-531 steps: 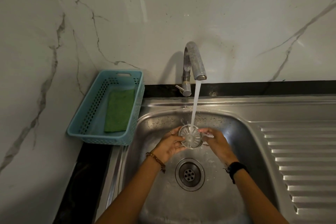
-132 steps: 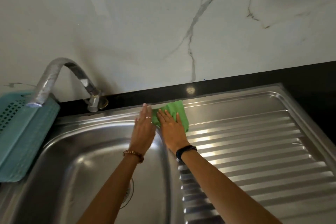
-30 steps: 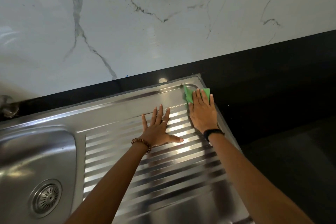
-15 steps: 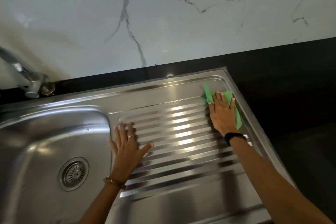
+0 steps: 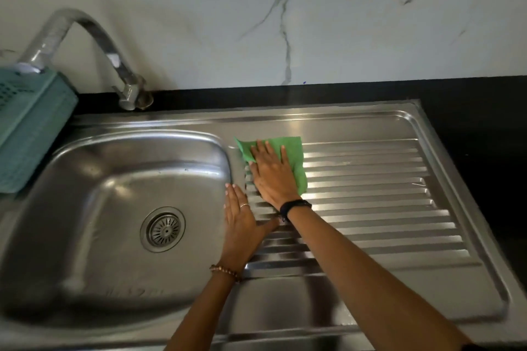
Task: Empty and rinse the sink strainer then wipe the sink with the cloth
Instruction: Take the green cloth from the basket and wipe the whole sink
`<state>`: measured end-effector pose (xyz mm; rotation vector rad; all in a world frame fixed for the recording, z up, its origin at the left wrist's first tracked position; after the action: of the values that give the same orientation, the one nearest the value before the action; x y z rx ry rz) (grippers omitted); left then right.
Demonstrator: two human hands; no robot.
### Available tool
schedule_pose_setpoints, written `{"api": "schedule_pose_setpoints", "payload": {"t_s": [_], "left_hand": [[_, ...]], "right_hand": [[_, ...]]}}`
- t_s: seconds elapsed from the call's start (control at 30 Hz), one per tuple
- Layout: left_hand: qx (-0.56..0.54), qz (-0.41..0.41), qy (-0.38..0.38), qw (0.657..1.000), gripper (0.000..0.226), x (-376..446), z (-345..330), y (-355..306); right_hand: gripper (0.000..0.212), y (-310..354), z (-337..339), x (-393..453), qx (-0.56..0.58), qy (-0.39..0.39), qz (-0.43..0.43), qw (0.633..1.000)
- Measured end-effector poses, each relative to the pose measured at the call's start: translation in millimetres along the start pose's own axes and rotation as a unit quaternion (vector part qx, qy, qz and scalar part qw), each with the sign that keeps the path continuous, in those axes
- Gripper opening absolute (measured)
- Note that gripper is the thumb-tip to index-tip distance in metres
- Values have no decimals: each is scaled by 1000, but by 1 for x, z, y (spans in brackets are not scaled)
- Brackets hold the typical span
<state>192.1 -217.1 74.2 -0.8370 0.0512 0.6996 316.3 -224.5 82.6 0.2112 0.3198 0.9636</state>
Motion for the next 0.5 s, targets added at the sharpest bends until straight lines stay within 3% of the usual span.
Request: {"api": "schedule_pose_setpoints", "payload": {"t_s": [0.23,0.37,0.5], "left_hand": [[54,70,-1,996,112,-5,-7,-5],[91,123,-28,988,101,-17,-18,-16],[121,84,-36,988,96,-27,-41,-50]], "right_hand": [[46,13,-4,-3,-67,60,205,975],[46,-2,-2,-14,-33,51,194,979],[49,-53,8,-38,-1,33,128,991]]}}
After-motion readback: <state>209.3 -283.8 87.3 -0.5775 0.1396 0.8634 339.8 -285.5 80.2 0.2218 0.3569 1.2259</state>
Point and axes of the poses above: each hand's wrist, its own x-axis towards the middle knuckle, its own z-axis out of the back of the hand, y = z × x, the point moved 2 cm from there along x, towards the middle knuckle, and after that the axes turned 8 degrees about y, right-handed, at the moved point
